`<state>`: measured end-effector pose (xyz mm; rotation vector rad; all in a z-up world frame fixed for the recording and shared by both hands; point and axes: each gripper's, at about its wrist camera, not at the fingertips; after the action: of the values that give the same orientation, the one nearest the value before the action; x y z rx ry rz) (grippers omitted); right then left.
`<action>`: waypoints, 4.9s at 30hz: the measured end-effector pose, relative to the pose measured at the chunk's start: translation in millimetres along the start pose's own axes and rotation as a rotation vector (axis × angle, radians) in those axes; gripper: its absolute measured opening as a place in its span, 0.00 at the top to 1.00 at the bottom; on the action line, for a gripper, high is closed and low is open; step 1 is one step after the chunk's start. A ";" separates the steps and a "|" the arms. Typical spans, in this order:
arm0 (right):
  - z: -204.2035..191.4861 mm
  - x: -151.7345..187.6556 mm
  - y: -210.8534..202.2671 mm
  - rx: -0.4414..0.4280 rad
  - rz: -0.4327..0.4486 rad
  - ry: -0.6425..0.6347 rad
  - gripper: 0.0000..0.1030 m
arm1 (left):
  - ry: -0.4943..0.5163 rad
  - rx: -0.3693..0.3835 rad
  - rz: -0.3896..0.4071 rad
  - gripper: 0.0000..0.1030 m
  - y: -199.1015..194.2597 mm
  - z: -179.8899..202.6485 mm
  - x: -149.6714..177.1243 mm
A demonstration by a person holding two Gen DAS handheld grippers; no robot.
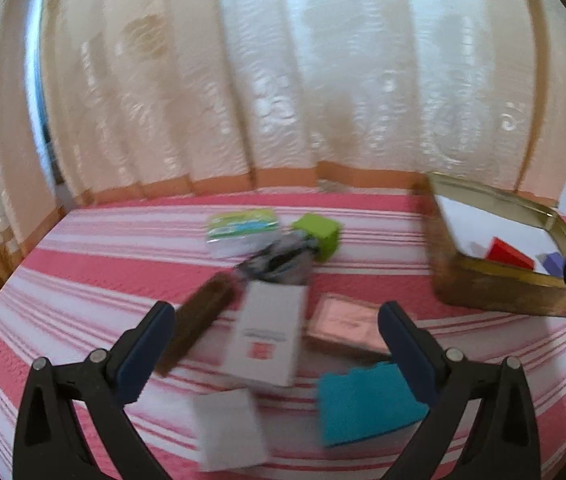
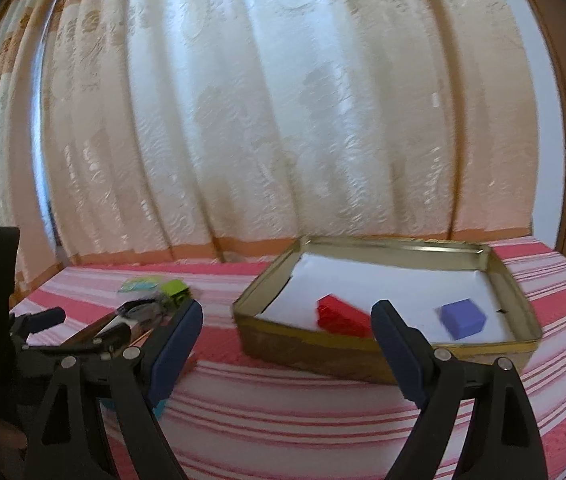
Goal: Organize rigid objects
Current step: 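Lift both tools out of the tray and move back toward the objects, then grasp the white charger with the left tool while the right tool grasps the teal brick, then carry the white charger and teal brick into the gold tray and release both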
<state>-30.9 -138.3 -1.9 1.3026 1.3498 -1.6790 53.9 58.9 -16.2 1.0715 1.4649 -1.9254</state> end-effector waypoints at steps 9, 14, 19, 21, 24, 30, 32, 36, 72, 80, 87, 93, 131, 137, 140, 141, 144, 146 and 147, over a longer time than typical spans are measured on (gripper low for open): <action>-39.2 10.0 17.0 -0.135 -0.163 -0.081 0.15 | -0.110 -0.092 -0.068 0.00 -1.5 -70.3 3.5; -74.4 18.7 24.2 -0.224 -0.261 -0.159 0.15 | -0.185 -0.102 -0.071 0.00 -7.4 -95.5 4.8; -112.1 29.3 27.7 -0.261 -0.343 -0.237 0.15 | -0.135 -0.146 -0.071 0.00 -13.0 -95.7 5.5; -125.1 34.8 31.9 -0.253 -0.383 -0.279 0.15 | -0.125 -0.146 -0.077 0.00 -12.5 -97.2 4.5; -136.7 40.8 41.1 -0.234 -0.441 -0.313 0.15 | -0.125 -0.122 -0.092 0.00 -12.7 -95.6 3.7; -132.4 40.9 48.9 -0.242 -0.473 -0.278 0.31 | -0.114 -0.034 -0.131 0.01 -13.9 -85.6 3.6; -129.1 39.4 46.7 -0.237 -0.458 -0.283 0.34 | -0.114 0.005 -0.151 0.05 -13.1 -81.9 4.6; -113.1 31.6 40.3 -0.202 -0.387 -0.253 0.36 | -0.108 0.082 -0.220 0.14 -5.7 -72.3 10.1; -69.0 -0.7 13.8 -0.076 -0.102 -0.116 0.36 | 0.027 0.368 -0.146 0.65 -23.9 -10.5 14.7; -63.4 -12.1 -1.7 -0.038 0.035 -0.129 0.36 | -0.014 0.321 0.026 0.64 -36.4 -1.0 3.6; -51.0 -18.3 -0.2 -0.022 0.071 -0.115 0.36 | -0.061 0.233 0.084 0.65 -35.2 -4.3 -1.0; -34.2 -20.6 5.8 0.014 0.098 -0.127 0.36 | -0.050 0.179 0.092 0.64 -27.8 10.4 -2.4; 129.0 -52.6 51.1 0.225 0.078 0.006 0.36 | 0.070 0.248 0.095 0.65 33.2 161.4 -44.3; 152.6 -54.8 60.3 0.229 0.053 0.040 0.36 | 0.075 0.302 0.108 0.65 41.9 176.0 -50.6; 162.7 -55.5 66.5 0.234 0.038 0.054 0.36 | 0.092 0.322 0.115 0.65 46.0 184.8 -53.0; 165.0 -55.2 68.6 0.236 0.032 0.055 0.36 | 0.099 0.333 0.114 0.65 47.9 188.7 -53.5; 175.4 -54.6 76.9 0.236 0.001 0.084 0.36 | 0.111 0.366 0.101 0.65 56.5 199.7 -55.2; 180.5 -53.7 82.8 0.232 -0.022 0.103 0.36 | 0.117 0.373 0.092 0.65 63.1 208.4 -56.0; 181.9 -53.2 85.2 0.229 -0.032 0.107 0.36 | 0.120 0.377 0.088 0.65 65.7 211.4 -56.4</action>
<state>5.8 -341.9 17.5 1.5266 1.2718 -1.8524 75.1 -166.1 17.2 1.4120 1.1140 -2.1573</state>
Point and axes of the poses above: each gripper's, at about its wrist camera, not at the fingertips, and y roughly the way its jaws point, z to its right, x to its underside, and after that the axes turned 14 degrees about x, right-handed
